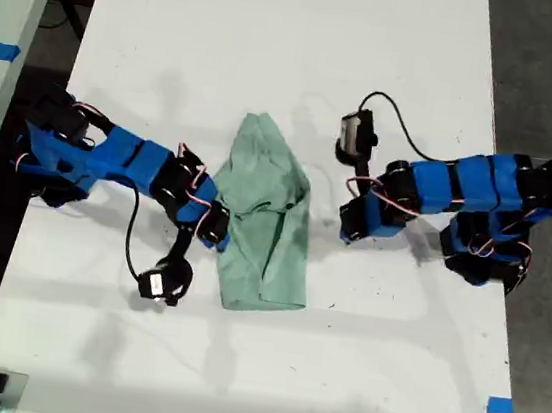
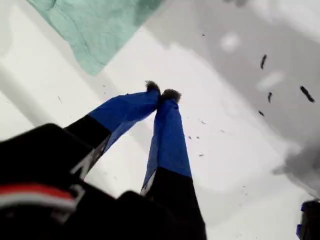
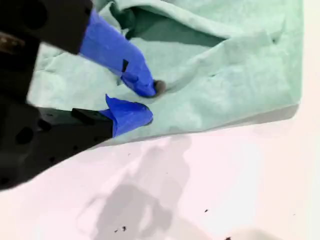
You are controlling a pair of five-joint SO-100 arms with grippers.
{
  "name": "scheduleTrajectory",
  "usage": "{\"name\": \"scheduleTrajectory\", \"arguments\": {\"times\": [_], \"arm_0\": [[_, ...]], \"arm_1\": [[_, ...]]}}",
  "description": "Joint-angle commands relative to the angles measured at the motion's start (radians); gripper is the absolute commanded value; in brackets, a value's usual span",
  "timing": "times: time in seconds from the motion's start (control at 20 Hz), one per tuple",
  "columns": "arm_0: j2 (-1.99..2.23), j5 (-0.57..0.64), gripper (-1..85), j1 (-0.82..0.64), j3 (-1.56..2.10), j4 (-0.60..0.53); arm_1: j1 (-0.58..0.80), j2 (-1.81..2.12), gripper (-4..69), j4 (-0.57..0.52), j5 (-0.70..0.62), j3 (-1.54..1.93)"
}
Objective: Fold t shirt
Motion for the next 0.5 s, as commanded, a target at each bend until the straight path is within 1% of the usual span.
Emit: {"name": "scheduleTrajectory", "arguments": {"times": [0.0,0.05,0.1,0.15,0.25,0.4,0.45], "arm_0": [[-0.112,-0.029,22.0,0.031,-0.141,0.017],[-0.150,-0.067,25.2,0.046,-0.152,0.012],[-0.189,-0.084,25.6,0.061,-0.173,0.005],[-0.219,-0.104,25.8,0.074,-0.192,0.002],[-0.256,-0.126,25.4,0.080,-0.190,-0.025],[-0.279,-0.127,24.2,0.095,-0.192,-0.107],[-0.285,-0.115,21.7,0.101,-0.192,-0.143]], "arm_1": [[-0.063,-0.112,14.4,-0.069,0.026,-0.140],[-0.074,-0.155,21.2,-0.103,0.021,-0.138],[-0.083,-0.202,33.1,-0.140,0.003,-0.143],[-0.092,-0.258,37.7,-0.149,0.003,-0.169],[-0.106,-0.341,40.7,-0.153,0.023,-0.202],[-0.121,-0.419,40.4,-0.218,0.049,-0.216],[-0.126,-0.448,39.7,-0.233,0.052,-0.236]]}}
